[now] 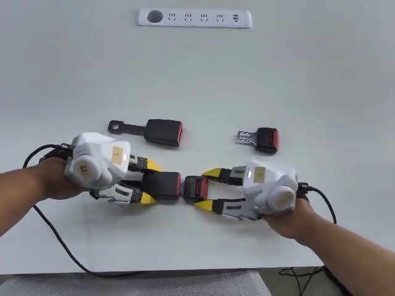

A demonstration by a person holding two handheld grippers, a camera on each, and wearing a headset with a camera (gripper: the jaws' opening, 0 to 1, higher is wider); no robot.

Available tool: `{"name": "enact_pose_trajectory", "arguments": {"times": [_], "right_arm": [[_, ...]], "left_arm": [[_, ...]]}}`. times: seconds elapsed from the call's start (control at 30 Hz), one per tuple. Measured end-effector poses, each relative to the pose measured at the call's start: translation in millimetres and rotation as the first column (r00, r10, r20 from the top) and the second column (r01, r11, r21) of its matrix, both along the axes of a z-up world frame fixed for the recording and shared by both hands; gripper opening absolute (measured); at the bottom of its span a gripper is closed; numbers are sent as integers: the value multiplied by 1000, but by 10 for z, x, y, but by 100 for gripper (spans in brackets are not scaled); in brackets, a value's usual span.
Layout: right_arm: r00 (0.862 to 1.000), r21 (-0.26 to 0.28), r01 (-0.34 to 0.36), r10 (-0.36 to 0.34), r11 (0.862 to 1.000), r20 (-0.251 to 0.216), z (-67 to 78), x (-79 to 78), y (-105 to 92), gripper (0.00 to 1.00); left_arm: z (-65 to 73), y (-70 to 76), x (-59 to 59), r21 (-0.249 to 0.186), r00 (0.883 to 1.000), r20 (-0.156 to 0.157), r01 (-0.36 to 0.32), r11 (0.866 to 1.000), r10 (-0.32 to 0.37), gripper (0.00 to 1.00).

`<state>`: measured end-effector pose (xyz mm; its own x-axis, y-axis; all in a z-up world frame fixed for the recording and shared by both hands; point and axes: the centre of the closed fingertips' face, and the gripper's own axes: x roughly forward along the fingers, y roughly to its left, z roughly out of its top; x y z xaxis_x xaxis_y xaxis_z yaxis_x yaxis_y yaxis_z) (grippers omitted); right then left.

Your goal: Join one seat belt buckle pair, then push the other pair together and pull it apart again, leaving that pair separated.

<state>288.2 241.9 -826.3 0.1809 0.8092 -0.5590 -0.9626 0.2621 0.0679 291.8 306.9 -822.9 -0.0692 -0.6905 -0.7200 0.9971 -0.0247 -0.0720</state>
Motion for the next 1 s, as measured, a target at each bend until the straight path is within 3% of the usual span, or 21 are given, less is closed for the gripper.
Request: {"name": "enact_pose_trajectory", "arguments": {"times": [0.47, 0.63, 0.73, 0.77, 0.8, 0.87, 0.9, 1.0], "right_arm": [[1000, -41, -2, 2, 999, 6, 1, -4, 9, 33], [1000, -58, 9, -10, 998, -10, -1, 2, 22, 34], [1000, -90, 5, -5, 996, 5, -2, -1, 28, 35], [999, -127, 30, -27, 991, 20, -26, 32, -10, 37], [998, -147, 55, -52, 988, 22, -41, 56, -35, 45], [993, -128, 115, -117, 985, -11, -13, 90, -42, 63], [993, -109, 121, -122, 987, 0, 28, 108, -37, 70], [992, -74, 128, -127, 989, 13, 160, 101, -80, 67]], "left_arm": [[0, -11, -7, 54, 999, 31, 12, 998, -13, 34], [-10, 9, 9, 90, 1000, 30, -1, 996, -2, 34], [-15, 15, 8, 120, 1000, 17, -25, 992, 24, 36], [-18, 14, -7, 122, 1000, 6, -25, 992, 24, 39], [-11, 7, -29, 121, 999, -17, -33, 992, 35, 41], [17, 3, -49, 125, 998, -32, -52, 991, 56, 47], [28, 18, -65, 128, 997, -38, -63, 990, 68, 49], [138, 2, -92, 85, 992, -50, -108, 990, 113, 59]]}}
